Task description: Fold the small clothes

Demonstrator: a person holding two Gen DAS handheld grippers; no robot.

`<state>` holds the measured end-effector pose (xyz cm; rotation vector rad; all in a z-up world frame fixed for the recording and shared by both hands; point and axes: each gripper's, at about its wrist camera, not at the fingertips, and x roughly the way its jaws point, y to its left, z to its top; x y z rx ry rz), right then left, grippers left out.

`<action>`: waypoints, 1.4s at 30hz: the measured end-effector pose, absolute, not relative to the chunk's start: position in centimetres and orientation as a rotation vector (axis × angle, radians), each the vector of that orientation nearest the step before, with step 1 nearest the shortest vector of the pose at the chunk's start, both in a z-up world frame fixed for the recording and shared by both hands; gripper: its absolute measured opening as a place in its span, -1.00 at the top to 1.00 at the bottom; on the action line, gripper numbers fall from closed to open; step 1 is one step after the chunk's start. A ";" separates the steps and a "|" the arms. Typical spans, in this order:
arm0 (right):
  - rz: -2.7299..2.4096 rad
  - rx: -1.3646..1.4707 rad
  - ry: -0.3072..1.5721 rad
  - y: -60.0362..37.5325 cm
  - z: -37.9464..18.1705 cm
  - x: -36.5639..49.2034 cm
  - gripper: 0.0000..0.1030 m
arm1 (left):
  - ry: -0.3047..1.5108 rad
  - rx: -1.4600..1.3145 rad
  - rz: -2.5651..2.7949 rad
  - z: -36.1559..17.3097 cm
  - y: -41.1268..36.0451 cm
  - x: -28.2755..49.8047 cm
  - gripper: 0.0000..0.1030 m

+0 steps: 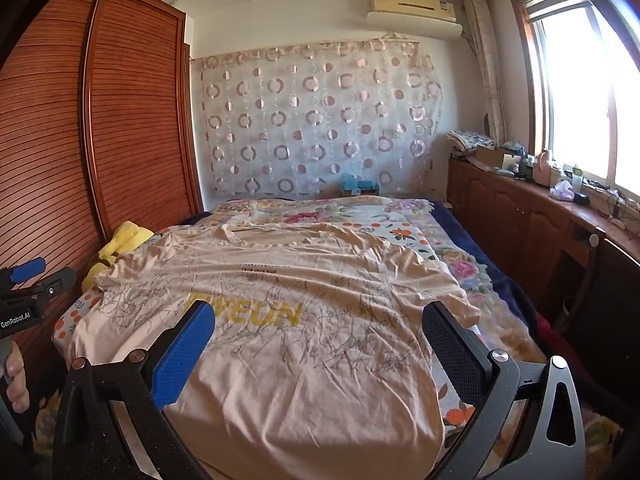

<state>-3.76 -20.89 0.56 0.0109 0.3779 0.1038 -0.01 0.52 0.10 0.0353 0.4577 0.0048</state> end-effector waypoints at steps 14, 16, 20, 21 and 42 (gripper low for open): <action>0.100 0.013 0.378 -20.7 0.6 -3.5 -1.00 | 0.457 0.033 0.004 0.1 0.7 0.0 -0.79; 0.101 0.012 0.377 -20.7 0.6 -3.6 -1.00 | 0.456 0.033 0.005 0.1 0.7 0.0 -0.79; 0.102 0.014 0.376 -20.6 0.6 -3.6 -1.00 | 0.455 0.032 0.004 0.1 0.8 -0.1 -0.79; 0.101 0.013 0.375 -20.6 0.6 -3.6 -1.00 | 0.456 0.033 0.004 0.1 0.8 0.0 -0.79; 0.101 0.012 0.372 -20.6 0.6 -3.6 -1.00 | 0.453 0.031 0.005 0.1 0.8 -0.1 -0.79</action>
